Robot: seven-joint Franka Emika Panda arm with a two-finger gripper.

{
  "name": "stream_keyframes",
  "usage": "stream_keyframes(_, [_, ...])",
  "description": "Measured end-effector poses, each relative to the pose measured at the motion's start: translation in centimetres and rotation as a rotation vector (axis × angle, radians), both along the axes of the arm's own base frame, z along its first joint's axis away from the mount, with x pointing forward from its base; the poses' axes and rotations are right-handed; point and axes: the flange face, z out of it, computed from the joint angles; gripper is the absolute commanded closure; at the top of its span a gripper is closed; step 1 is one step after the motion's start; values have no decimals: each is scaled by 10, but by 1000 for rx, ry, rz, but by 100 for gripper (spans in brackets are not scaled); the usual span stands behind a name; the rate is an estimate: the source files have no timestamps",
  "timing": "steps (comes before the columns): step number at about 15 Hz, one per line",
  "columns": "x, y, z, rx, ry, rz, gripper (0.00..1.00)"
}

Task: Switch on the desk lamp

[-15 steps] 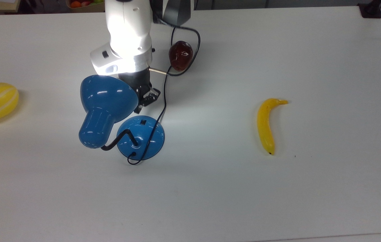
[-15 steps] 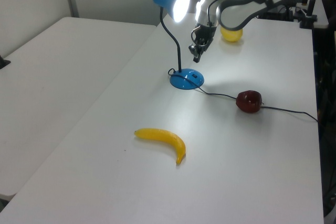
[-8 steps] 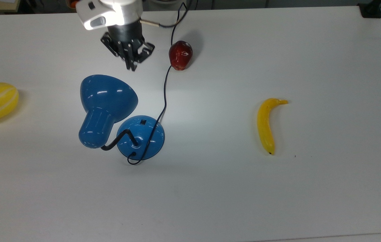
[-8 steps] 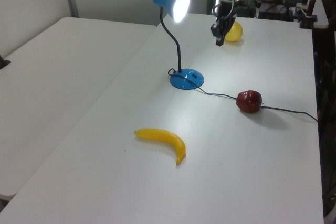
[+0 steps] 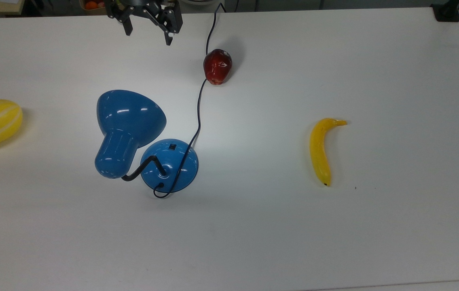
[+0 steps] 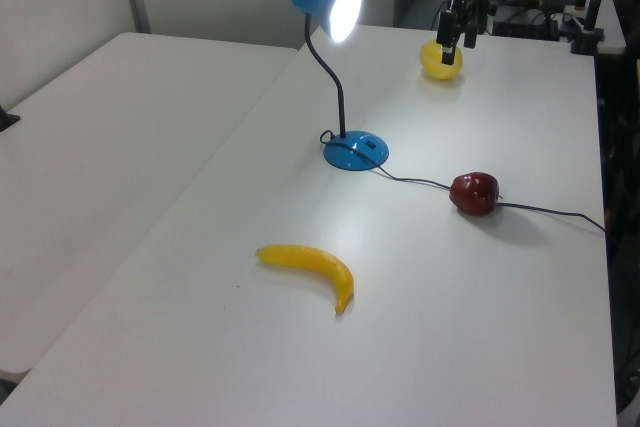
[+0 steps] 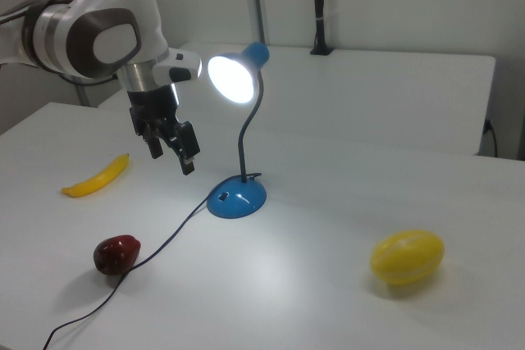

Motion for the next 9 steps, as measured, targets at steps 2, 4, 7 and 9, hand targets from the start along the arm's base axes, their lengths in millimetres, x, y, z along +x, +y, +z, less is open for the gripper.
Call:
stream_keyframes(2, [-1, -2, -1, 0, 11, 15, 0])
stream_keyframes(4, [-1, -5, -1, 0, 12, 22, 0])
stream_keyframes(7, [-4, -10, -3, 1, 32, 35, 0])
stream_keyframes(9, [-5, -11, -3, 2, 41, 37, 0])
